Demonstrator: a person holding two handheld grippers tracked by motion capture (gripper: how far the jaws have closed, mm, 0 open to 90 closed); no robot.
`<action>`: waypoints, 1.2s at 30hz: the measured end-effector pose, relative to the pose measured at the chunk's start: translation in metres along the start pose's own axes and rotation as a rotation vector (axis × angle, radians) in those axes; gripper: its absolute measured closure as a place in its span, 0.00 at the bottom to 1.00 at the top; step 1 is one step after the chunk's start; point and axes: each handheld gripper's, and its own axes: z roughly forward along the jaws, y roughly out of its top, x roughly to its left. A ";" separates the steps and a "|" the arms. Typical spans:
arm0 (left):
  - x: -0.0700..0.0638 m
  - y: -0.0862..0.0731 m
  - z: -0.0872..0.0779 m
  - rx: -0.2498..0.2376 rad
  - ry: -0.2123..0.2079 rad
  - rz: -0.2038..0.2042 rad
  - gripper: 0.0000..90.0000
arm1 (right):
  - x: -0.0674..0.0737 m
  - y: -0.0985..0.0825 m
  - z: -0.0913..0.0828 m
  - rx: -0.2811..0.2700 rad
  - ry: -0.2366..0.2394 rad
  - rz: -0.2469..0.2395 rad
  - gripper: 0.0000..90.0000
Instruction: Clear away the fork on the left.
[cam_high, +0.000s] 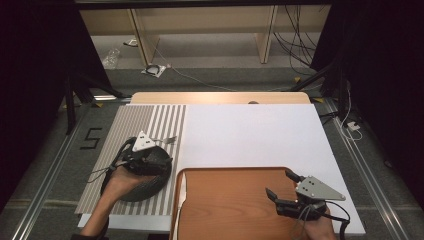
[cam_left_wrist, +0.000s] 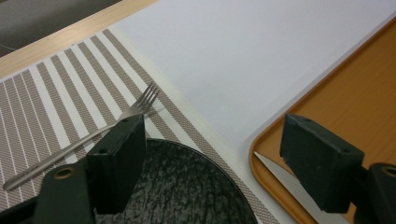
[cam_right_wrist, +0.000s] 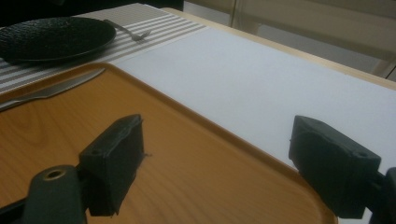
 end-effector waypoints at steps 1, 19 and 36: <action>0.001 0.001 0.002 0.001 0.002 -0.001 0.26 | 0.000 0.000 -0.001 0.002 -0.001 0.000 0.21; 0.041 0.026 0.029 0.104 0.064 0.042 0.27 | 0.001 0.000 -0.003 0.012 -0.009 -0.005 0.21; 0.081 0.036 0.067 0.272 0.118 0.082 0.29 | 0.000 -0.001 -0.002 0.007 -0.006 0.002 0.21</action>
